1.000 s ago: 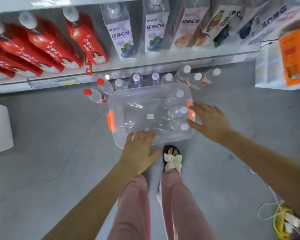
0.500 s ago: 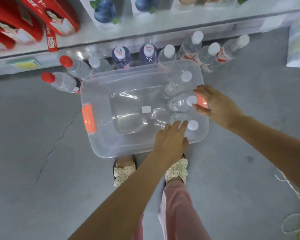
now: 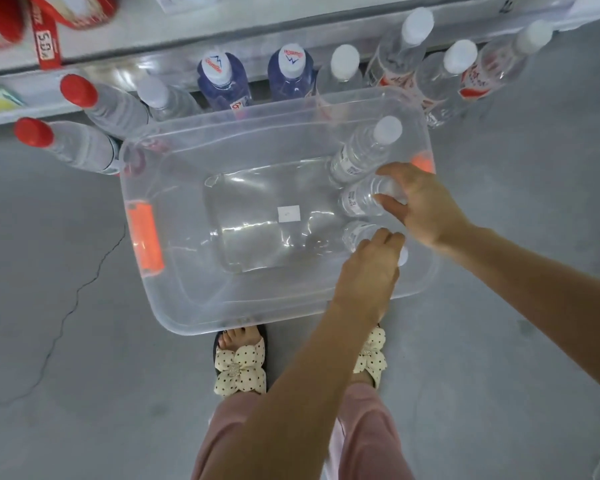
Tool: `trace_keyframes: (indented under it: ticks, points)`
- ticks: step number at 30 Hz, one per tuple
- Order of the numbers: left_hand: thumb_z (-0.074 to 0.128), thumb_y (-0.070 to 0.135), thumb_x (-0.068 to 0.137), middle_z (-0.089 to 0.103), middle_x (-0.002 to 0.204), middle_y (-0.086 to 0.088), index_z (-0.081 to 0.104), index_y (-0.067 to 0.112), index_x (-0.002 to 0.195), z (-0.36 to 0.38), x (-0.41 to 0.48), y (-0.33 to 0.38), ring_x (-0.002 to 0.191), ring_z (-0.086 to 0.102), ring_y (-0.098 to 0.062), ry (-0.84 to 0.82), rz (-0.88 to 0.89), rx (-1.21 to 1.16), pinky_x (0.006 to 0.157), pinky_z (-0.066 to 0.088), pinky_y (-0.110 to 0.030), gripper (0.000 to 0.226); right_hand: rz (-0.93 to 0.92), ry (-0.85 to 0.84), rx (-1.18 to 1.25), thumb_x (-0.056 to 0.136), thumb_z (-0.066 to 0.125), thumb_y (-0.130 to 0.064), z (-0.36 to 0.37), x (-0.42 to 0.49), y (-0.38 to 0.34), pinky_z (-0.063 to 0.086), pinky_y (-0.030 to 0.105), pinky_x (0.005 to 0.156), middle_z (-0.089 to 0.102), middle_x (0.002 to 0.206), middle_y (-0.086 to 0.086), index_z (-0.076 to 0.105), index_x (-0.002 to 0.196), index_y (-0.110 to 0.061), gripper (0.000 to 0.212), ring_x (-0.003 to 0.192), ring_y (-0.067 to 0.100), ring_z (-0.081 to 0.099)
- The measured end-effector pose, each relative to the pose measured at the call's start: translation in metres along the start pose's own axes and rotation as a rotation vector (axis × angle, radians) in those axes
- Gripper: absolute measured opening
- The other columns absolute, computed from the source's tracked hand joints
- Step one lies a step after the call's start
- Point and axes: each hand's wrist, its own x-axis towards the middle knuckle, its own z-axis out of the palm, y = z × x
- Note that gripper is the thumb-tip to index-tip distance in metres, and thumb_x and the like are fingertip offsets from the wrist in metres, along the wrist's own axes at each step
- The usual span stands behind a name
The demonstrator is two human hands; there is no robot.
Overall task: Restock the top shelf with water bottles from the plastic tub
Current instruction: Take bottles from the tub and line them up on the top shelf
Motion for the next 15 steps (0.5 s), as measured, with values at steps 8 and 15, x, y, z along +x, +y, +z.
trace_keyframes:
  ticks: [8,15]
  points:
    - [0.068,0.006,0.082,0.057,0.109,-0.007,0.062,0.004,0.113,-0.030,-0.024,-0.049,0.080,0.055,-0.014,0.349,-0.059,-0.239,0.076,0.049,-0.017,0.032,0.039,0.016,0.085,0.091,0.061,-0.015,0.004,0.001,0.001,0.033,0.024,0.096,0.053,0.131,0.012,0.050,0.131,-0.005,0.042,0.118,0.027,0.049]
    - [0.067,0.011,0.085,0.048,0.104,0.006,0.061,0.010,0.113,-0.062,-0.023,-0.081,0.077,0.055,-0.012,0.471,-0.186,-0.241,0.069,0.047,-0.010,0.029,0.231,0.095,0.415,0.080,0.075,-0.019,0.027,0.001,-0.014,0.032,0.005,0.081,0.051,0.111,-0.010,0.051,0.129,-0.012,0.055,0.101,0.006,0.047]
